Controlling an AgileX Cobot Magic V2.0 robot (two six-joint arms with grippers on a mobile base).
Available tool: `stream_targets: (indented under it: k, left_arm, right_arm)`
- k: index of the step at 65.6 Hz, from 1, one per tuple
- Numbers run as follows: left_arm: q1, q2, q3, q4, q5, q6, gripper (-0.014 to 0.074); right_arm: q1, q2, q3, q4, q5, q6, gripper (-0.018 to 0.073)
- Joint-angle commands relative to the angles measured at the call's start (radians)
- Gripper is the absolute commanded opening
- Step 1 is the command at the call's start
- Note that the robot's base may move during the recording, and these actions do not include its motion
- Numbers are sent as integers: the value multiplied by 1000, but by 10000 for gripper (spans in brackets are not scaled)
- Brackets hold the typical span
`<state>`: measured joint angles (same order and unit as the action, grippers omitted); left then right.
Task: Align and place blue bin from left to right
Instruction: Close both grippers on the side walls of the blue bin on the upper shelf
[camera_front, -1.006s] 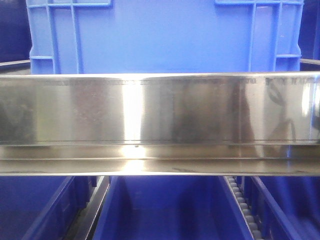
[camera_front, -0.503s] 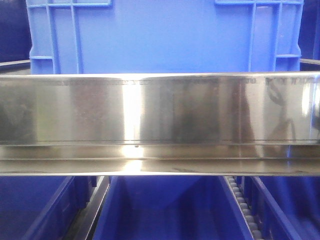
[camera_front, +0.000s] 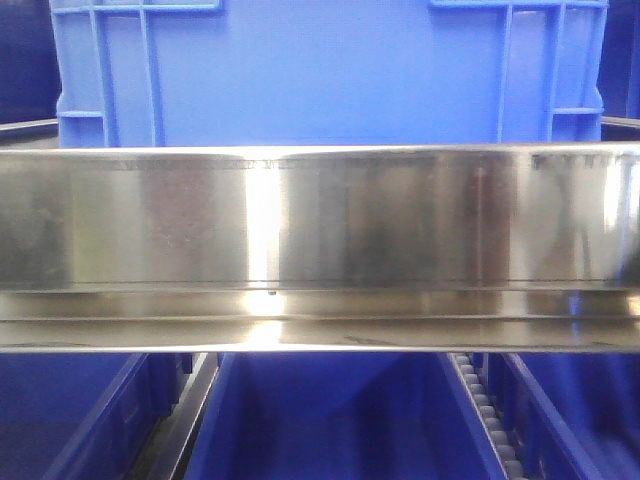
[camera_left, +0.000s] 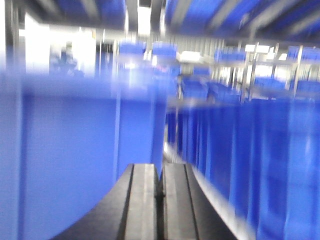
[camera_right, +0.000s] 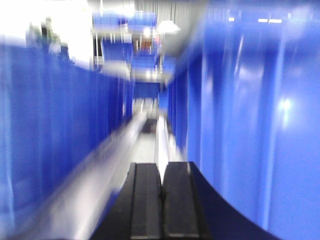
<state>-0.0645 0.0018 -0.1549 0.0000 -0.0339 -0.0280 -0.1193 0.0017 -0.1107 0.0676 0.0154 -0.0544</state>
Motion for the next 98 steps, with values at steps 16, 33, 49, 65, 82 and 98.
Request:
stream_targets:
  k: [16,33,49,65,82,98]
  left_arm:
    - [2,136,-434,13,354,0,146]
    - [0,355,-617,13,366,0,479]
    - [-144,489,-702,13,370,2,603]
    - [-312,690,-859,32,491,2,603]
    - [-434,930,-1100,38,637,2,603]
    - [-436,1136,-1295,40,788,2,603]
  right_arm:
    - [2,72,-431,0,265,-2,-29]
    - [2,218,-618,12,320,-2,580]
    - [7,330,-758,29,436,-2,570]
    - [118,463,-895,78,458,-41,570]
    - [263,683,-1056,78,553,-45,570]
    - [365,927,-1237,73,706,-45,570]
